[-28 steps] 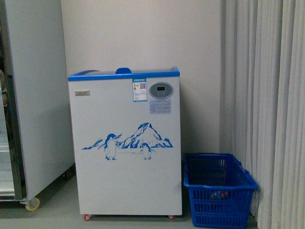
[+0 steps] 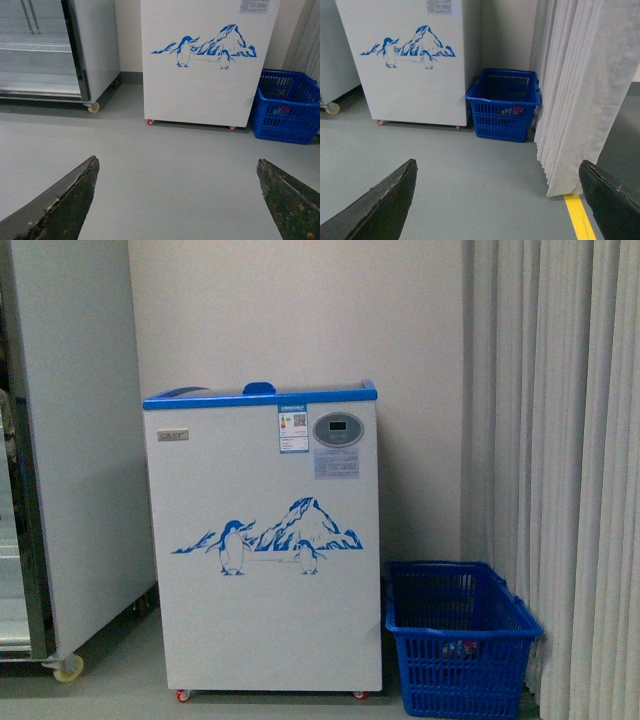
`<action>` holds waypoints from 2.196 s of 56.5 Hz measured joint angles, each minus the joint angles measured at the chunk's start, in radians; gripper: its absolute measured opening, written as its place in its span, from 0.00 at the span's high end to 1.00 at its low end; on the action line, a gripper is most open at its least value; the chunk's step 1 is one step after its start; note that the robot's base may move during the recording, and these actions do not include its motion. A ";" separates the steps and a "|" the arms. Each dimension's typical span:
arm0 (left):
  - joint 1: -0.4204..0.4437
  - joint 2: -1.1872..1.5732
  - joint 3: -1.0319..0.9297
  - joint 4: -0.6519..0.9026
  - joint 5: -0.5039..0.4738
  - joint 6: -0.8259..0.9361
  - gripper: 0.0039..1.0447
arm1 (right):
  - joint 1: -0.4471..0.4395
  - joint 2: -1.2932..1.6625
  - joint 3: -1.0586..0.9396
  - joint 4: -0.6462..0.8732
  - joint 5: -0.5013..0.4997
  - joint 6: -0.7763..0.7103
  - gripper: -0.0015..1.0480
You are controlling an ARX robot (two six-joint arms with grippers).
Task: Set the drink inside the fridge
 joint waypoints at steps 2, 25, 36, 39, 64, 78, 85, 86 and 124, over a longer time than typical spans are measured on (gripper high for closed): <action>0.000 0.000 0.000 0.000 0.000 0.000 0.08 | 0.000 0.000 0.000 0.000 0.000 0.000 0.07; 0.000 0.000 0.000 0.000 0.000 0.000 0.08 | 0.000 0.000 0.000 0.000 0.000 0.000 0.07; 0.000 0.000 0.000 0.000 0.000 0.000 0.08 | 0.000 0.000 0.000 0.000 -0.001 0.000 0.07; 0.000 0.000 0.000 0.000 0.000 0.000 0.08 | 0.000 0.000 0.000 0.000 -0.001 0.000 0.07; 0.000 0.000 0.000 0.000 0.000 0.000 0.08 | 0.000 0.000 0.000 0.000 0.000 0.000 0.07; 0.000 0.000 0.000 0.000 0.000 0.000 0.08 | 0.000 0.000 0.000 0.000 0.000 0.000 0.07; 0.000 0.000 0.000 0.000 0.000 0.000 0.08 | 0.000 0.000 0.000 0.000 0.000 0.000 0.07; 0.000 0.000 0.000 0.000 0.000 0.000 0.08 | 0.000 0.000 0.000 0.000 0.000 0.000 0.07; 0.000 0.000 0.000 0.000 0.000 0.000 0.08 | -0.015 0.266 0.147 -0.304 0.192 0.140 0.07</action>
